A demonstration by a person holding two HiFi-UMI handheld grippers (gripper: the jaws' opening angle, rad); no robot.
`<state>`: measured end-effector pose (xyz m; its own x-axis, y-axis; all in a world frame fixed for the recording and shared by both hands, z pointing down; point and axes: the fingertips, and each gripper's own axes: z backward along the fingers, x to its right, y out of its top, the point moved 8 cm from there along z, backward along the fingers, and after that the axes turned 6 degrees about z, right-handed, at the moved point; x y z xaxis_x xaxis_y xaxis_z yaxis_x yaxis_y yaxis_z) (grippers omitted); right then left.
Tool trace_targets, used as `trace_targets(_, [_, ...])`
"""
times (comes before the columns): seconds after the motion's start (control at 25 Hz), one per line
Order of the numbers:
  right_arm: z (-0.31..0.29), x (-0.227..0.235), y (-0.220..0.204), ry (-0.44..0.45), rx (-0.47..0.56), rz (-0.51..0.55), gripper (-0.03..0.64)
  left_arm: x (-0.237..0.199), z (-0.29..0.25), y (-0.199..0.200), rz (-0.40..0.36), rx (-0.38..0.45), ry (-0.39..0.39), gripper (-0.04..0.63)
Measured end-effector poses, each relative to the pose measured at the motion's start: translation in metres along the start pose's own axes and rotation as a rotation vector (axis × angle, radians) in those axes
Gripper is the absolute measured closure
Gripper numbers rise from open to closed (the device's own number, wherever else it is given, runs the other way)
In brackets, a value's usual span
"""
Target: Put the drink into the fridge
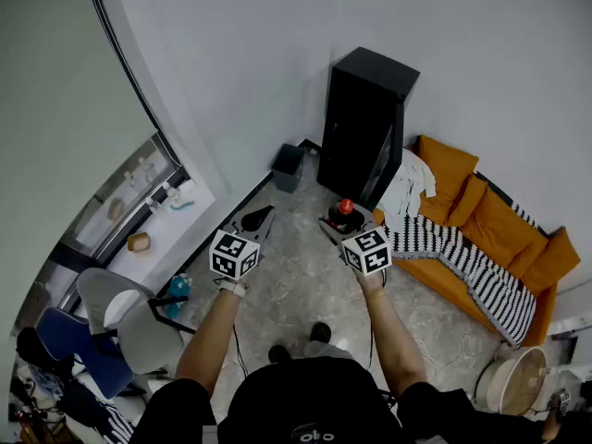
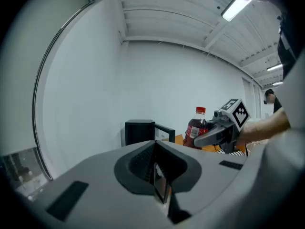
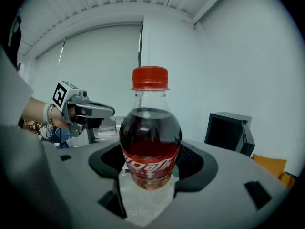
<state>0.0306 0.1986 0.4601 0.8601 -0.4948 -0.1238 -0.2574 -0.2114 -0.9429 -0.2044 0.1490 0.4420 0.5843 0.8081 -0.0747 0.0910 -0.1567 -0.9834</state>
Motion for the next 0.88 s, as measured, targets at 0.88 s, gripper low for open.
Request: trace_targets(0.88, [0.002, -0.018, -0.003, 0.030, -0.006, -0.005, 0.304, 0.005, 0.020, -0.014, 0.017, -0.005, 0.018, 0.591])
